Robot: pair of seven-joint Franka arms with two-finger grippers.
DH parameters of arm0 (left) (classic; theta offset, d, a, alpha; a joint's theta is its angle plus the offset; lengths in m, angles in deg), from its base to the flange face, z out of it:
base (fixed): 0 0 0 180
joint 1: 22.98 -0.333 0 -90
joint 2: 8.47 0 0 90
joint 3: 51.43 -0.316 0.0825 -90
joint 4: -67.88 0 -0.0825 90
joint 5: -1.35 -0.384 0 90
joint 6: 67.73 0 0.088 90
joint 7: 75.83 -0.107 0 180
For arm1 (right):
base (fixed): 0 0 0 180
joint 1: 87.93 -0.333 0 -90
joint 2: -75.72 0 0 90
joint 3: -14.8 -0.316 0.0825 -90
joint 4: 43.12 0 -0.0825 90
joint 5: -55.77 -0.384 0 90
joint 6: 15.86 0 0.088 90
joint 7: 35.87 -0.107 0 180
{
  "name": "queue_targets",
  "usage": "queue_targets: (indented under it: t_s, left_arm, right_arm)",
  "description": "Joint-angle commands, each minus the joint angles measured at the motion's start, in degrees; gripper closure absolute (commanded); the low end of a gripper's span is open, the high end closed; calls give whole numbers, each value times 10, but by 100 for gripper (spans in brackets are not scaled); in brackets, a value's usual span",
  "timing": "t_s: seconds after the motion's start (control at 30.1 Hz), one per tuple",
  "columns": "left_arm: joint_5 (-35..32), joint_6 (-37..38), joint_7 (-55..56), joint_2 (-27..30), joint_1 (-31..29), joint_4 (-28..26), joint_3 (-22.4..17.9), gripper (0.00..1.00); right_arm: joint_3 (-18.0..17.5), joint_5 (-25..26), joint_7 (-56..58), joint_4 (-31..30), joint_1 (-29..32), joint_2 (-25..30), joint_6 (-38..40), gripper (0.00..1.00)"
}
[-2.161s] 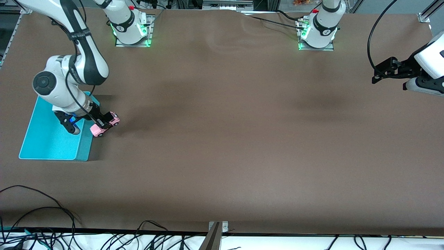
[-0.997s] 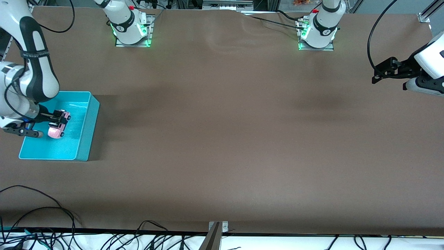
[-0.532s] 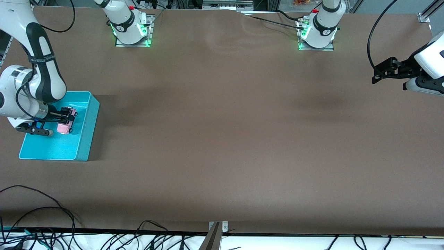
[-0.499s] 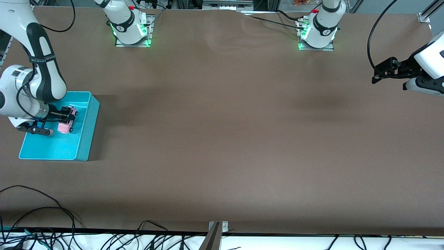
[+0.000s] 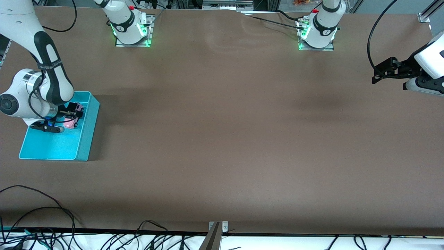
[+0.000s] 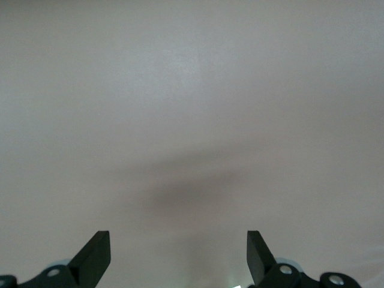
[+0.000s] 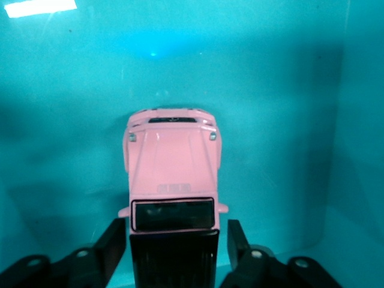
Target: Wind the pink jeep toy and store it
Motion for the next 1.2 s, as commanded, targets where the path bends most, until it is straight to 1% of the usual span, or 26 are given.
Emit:
queue_targets:
  t_s: [0.0, 0.2, 0.5, 0.63, 0.76, 0.93, 1.03, 1.1, 1.16]
  left_arm:
    - [7, 8, -5, -9, -2, 18, 0, 0]
    - [7, 8, -5, -10, -2, 18, 1, 0]
    - [7, 8, -5, -9, -2, 18, 0, 0]
    - [7, 8, -5, -10, -2, 18, 0, 0]
    - [7, 8, -5, -9, -2, 18, 0, 0]
    - [7, 8, -5, -9, -2, 18, 0, 0]
    - [7, 8, -5, -9, -2, 18, 1, 0]
    - [7, 8, -5, -10, -2, 18, 1, 0]
    - [7, 8, -5, -9, -2, 18, 0, 0]
  right_arm:
    - [-2, 12, 1, 2, 5, 23, 11, 0]
    - [-4, 12, 1, 10, 4, 71, 69, 0]
    - [-8, 12, 1, 11, 2, 154, 126, 0]
    - [-19, 12, 1, 12, 1, 201, 162, 0]
    - [-21, 13, 1, 12, 2, 257, 196, 0]
    - [-25, 10, 3, 12, 2, 314, 206, 0]
    - [-26, 5, 4, 22, 2, 329, 220, 0]
    - [-26, 2, 3, 47, 1, 326, 246, 0]
    - [-37, -12, 2, 80, 2, 322, 284, 0]
